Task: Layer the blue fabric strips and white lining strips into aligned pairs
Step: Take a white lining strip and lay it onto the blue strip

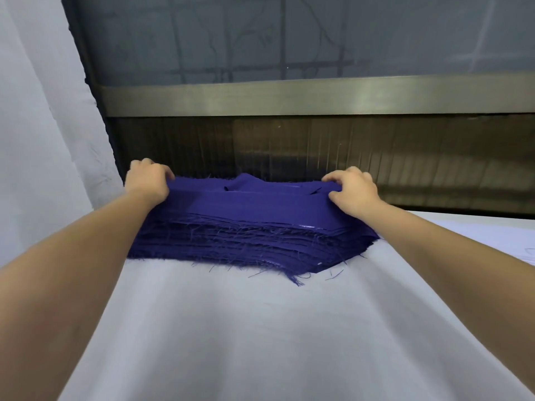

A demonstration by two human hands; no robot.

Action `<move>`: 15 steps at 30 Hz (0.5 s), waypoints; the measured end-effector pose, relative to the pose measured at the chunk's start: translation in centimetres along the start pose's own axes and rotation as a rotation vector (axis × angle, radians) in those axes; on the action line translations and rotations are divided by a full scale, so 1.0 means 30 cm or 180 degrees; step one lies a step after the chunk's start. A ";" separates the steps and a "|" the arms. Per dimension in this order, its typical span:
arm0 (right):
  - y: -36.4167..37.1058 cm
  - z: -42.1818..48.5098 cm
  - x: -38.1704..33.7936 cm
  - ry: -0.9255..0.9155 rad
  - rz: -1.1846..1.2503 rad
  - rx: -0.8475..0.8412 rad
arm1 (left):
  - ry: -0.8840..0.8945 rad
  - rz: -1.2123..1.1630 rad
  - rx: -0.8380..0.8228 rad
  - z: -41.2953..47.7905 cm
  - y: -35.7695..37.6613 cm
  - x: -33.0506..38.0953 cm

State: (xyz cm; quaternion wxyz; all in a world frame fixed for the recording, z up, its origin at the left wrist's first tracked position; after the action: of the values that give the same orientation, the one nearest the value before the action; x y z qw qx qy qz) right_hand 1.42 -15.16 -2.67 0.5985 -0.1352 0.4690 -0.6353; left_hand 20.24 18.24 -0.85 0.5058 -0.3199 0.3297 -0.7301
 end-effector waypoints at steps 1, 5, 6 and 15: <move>0.011 0.011 -0.019 -0.0122 -0.0174 -0.0105 | 0.0047 -0.0145 -0.0067 0.000 0.005 0.035; 0.048 0.049 -0.088 -0.0531 -0.0594 -0.0441 | -0.0183 -0.1122 -0.0431 -0.020 0.052 0.174; 0.053 0.056 -0.103 -0.0612 -0.0665 -0.0493 | -0.0236 -0.1252 -0.0505 -0.028 0.065 0.204; 0.053 0.092 -0.142 -0.0521 -0.0355 -0.0090 | -0.0194 -0.1359 -0.0710 -0.031 0.100 0.316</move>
State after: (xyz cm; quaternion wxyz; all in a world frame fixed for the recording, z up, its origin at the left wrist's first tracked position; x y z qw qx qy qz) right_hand 5.50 -12.32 -0.76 0.5965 -0.2211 0.4192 -0.6478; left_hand 18.38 8.58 -2.53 0.3112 -0.4581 0.3178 -0.7696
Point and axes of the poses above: each hand's wrist, its own z-axis towards the middle knuckle, its own y-axis out of the palm, x = y × z, the point moved 6 cm from there along z, towards the middle knuckle, and after that the axes turned 9 degrees about x, right-handed, at the moved point
